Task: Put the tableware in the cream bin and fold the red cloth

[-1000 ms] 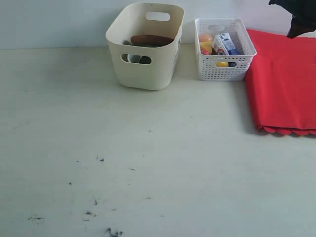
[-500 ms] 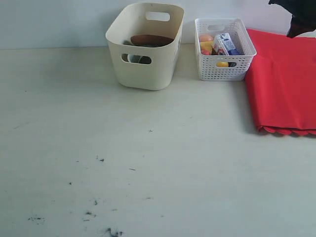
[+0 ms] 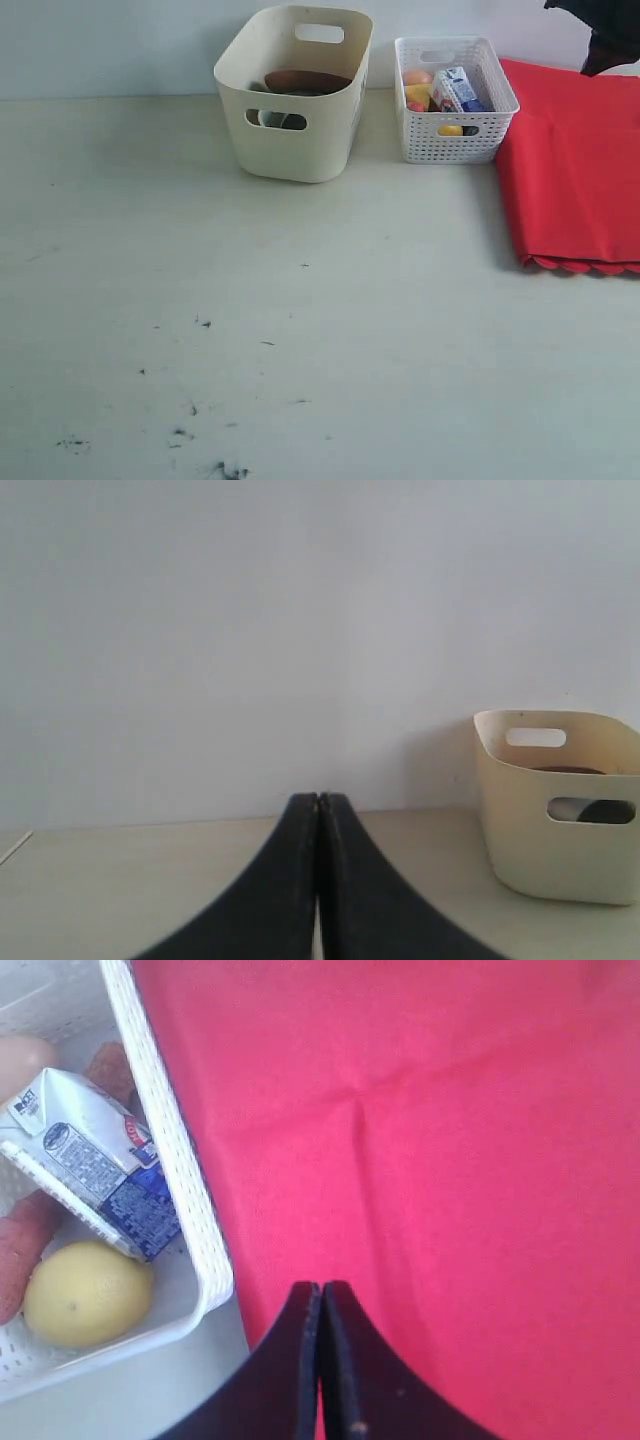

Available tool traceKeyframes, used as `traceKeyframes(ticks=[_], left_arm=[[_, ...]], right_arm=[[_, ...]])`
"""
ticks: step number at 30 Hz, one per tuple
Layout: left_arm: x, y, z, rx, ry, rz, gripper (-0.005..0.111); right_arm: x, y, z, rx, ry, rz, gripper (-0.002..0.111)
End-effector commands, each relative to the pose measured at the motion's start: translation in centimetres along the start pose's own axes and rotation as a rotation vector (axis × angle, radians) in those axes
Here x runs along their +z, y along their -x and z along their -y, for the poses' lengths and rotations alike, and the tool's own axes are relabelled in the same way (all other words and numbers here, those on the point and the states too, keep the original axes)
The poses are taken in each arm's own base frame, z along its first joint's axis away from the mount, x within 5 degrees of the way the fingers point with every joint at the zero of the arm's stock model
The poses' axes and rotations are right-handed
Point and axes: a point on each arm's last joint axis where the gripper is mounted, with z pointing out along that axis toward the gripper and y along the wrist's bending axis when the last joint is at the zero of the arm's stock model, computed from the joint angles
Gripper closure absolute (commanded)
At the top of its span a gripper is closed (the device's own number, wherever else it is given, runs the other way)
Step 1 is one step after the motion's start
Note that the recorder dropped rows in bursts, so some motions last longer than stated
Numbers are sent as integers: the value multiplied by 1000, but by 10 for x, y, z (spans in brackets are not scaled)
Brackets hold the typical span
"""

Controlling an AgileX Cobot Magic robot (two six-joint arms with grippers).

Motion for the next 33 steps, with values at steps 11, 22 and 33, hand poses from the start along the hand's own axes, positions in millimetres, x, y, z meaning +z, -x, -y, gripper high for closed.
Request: traceKeyframes(ticks=[11, 22, 33], left_arm=[[0, -3, 0, 49, -3, -20, 106], [-2, -18, 4, 9, -38, -182, 106], [-4, -26, 2, -49, -13, -271, 106]], right_arm=[[-4, 1, 0, -7, 5, 15, 108], [-4, 1, 0, -7, 5, 15, 108], [-4, 1, 0, -5, 6, 14, 108]])
